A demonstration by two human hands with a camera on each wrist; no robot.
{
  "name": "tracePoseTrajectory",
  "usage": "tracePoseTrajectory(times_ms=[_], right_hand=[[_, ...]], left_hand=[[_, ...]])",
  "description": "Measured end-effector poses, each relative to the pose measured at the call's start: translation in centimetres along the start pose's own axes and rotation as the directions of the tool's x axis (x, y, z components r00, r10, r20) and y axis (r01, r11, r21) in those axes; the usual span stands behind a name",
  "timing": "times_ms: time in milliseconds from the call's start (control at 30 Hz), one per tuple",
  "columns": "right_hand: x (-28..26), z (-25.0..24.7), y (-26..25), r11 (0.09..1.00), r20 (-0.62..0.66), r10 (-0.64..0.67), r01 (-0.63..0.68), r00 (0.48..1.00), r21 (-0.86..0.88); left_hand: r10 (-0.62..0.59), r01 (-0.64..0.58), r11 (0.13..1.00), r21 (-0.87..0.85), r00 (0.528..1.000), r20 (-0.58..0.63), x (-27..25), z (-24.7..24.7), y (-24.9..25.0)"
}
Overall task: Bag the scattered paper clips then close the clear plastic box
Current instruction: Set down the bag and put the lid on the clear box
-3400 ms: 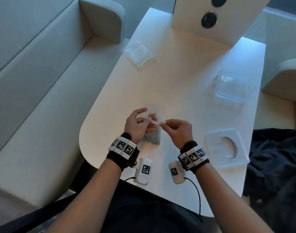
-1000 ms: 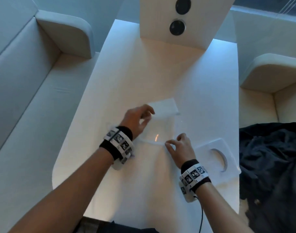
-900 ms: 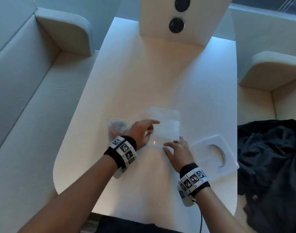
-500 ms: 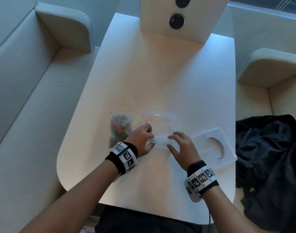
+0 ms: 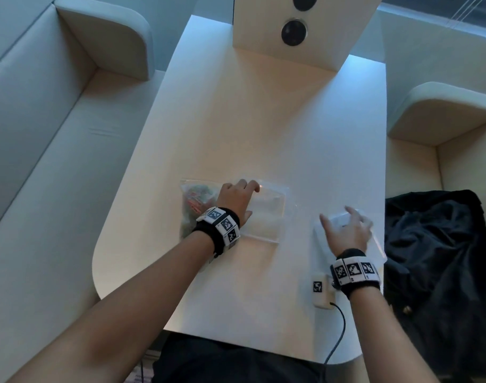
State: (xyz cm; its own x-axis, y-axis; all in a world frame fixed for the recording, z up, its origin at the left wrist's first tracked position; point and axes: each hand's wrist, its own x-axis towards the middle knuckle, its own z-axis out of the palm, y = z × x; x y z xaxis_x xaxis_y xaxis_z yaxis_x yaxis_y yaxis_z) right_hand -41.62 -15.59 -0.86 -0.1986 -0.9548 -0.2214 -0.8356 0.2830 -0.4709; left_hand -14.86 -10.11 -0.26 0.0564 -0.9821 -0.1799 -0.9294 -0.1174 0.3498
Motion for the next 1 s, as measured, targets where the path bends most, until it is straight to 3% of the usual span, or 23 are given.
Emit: tracePoseTrajectory(times_ms=[67,167,300,400,467,500,600,733,867,1000], right_hand=[[-0.1,-0.7,3.3,0.958,-0.044,0.254,-0.258,0.966,-0.124],[-0.8,-1.3,6.9,0.902,-0.008,0.431,-0.431,0.902,-0.030],[-0.8,-2.7,10.0,0.890,0.000,0.412,-0.403,0.911,0.216],[-1.1,-4.2,10.4,0.827,-0.173,0.422,-0.300,0.890,0.475],[-0.9,-4.9,9.1,0.813,-0.287,0.388,-0.178,0.876,0.555],[-0.7,-5.0,8.0,0.781,-0.280,0.351,-0.114,0.894,0.614],[-0.2,-4.6,3.7,0.634,-0.137,0.125,0.027,0.983,0.772],[-0.6,-3.2,-2.6,0.525,-0.047,-0.127,0.107,0.991,0.844],[-2.3,-0.4,-5.9,0.535,0.112,-0.202,0.014,0.973,0.845],[-3.3,2.6,-6.1,0.646,0.201,-0.134,-0.068,0.970,0.761]], left_hand=[[0.013,-0.013,0.996,0.087,1.000,0.005,0.3,0.7,0.0],[0.055,-0.060,0.985,0.161,0.998,0.041,0.3,1.5,0.2],[0.089,-0.086,0.980,0.177,0.996,-0.012,0.1,2.5,0.3],[0.082,-0.071,0.991,0.113,0.991,-0.103,-0.1,2.5,0.5],[0.051,-0.047,0.998,0.029,0.984,-0.170,-0.4,2.1,0.7],[0.029,-0.037,0.999,-0.037,0.979,-0.200,-0.5,1.8,0.9],[-0.069,-0.007,0.954,-0.299,0.968,-0.242,-0.7,1.2,1.2],[-0.210,0.018,0.805,-0.592,0.944,-0.256,-1.6,0.2,1.9],[-0.376,0.160,0.622,-0.766,0.920,-0.113,-2.4,0.0,1.8],[-0.476,0.246,0.568,-0.785,0.877,-0.070,-3.3,1.1,0.0]])
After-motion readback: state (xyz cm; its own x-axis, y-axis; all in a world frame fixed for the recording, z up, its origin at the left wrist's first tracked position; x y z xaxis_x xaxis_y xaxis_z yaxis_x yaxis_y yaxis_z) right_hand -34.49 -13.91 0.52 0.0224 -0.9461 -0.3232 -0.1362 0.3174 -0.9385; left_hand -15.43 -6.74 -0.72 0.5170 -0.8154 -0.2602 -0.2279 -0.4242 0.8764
